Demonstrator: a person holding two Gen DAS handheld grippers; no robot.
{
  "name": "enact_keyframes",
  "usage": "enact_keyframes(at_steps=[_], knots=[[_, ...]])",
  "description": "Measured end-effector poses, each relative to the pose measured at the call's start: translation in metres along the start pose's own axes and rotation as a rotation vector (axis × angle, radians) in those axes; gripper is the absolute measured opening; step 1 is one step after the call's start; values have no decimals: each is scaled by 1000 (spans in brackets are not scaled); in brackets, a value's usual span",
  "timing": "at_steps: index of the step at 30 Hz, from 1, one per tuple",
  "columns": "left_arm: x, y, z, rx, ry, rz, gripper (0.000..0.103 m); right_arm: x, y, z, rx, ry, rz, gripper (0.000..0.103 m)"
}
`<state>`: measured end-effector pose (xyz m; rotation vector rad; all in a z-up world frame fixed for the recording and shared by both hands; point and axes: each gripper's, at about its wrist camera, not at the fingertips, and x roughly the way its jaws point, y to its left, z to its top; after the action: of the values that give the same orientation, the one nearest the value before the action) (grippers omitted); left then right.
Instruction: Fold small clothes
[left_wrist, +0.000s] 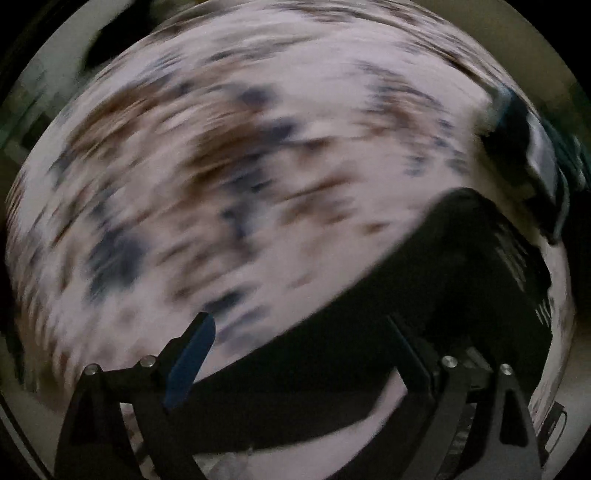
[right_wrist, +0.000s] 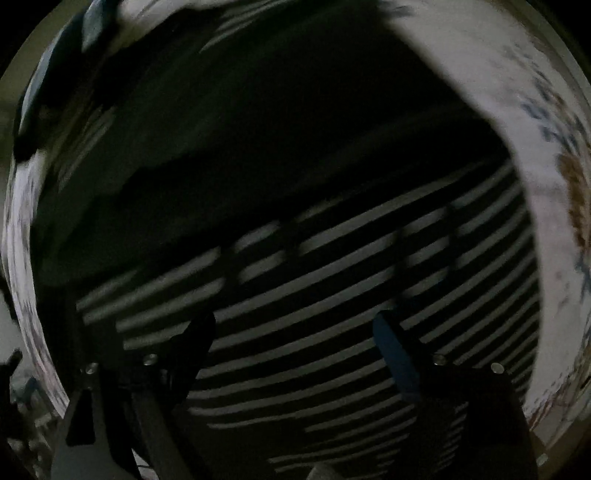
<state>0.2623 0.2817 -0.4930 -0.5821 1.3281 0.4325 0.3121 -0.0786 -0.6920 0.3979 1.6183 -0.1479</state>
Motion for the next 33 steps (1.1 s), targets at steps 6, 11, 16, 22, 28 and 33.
enact_keyframes(at_steps=[6, 11, 16, 22, 28, 33], knots=[[-3, 121, -64, -196, 74, 49, 92, 20, 48, -16, -58, 62, 14, 89], [39, 162, -99, -301, 193, -15, 90, 32, 76, -24, -124, 90, -23, 89], [41, 122, -94, -198, 115, -130, 39, 40, 92, -37, -186, 94, -92, 89], [21, 120, -78, -215, 48, -72, 8, 46, 104, -51, -215, 96, -138, 89], [-15, 178, -23, -336, -111, -114, 7, 42, 117, -56, -203, 95, -99, 89], [-1, 198, 39, -340, -189, -116, 7, 41, 134, -62, -183, 79, -61, 89]])
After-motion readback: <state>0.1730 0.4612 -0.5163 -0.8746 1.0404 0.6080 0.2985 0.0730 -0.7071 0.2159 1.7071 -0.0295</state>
